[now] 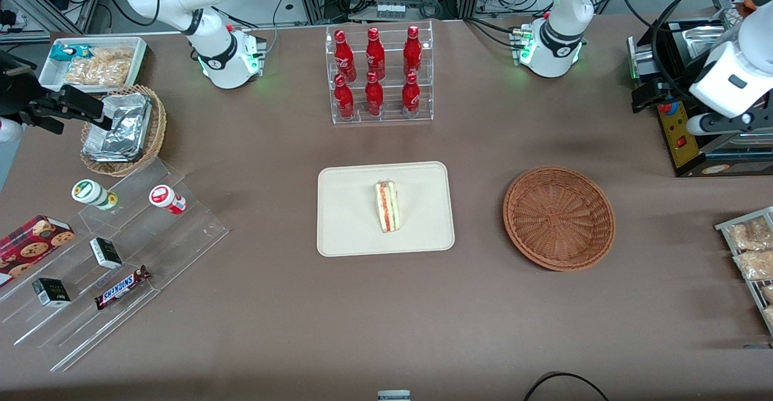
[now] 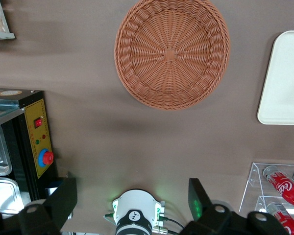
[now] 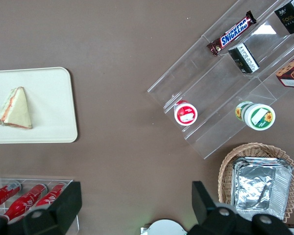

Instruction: Place sandwich from basket to tray

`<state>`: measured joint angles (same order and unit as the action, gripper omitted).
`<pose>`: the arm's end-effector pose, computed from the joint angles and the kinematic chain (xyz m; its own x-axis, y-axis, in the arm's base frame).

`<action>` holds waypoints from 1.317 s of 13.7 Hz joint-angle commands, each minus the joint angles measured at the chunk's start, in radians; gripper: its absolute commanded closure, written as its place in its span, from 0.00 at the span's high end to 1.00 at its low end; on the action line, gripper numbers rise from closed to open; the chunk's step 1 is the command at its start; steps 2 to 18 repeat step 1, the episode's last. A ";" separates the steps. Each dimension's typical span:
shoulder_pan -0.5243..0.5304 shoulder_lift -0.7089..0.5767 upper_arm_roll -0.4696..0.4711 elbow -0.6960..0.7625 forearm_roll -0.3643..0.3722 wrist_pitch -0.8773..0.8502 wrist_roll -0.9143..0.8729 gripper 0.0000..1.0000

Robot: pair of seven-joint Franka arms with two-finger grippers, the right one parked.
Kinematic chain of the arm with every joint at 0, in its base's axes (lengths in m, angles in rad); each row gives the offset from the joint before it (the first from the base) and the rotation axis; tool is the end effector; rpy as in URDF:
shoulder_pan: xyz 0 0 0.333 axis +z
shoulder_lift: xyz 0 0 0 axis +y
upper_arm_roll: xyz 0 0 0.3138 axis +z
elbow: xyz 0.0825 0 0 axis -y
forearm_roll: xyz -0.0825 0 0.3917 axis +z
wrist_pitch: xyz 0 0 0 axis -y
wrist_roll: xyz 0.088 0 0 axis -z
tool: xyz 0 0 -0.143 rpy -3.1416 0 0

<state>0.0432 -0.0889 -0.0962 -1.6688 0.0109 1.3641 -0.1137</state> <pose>0.5015 -0.0267 0.5731 0.9753 0.0663 -0.2109 0.0583 -0.9973 -0.0436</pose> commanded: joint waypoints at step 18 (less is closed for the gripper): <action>0.009 -0.015 -0.004 -0.006 0.032 0.012 0.017 1.00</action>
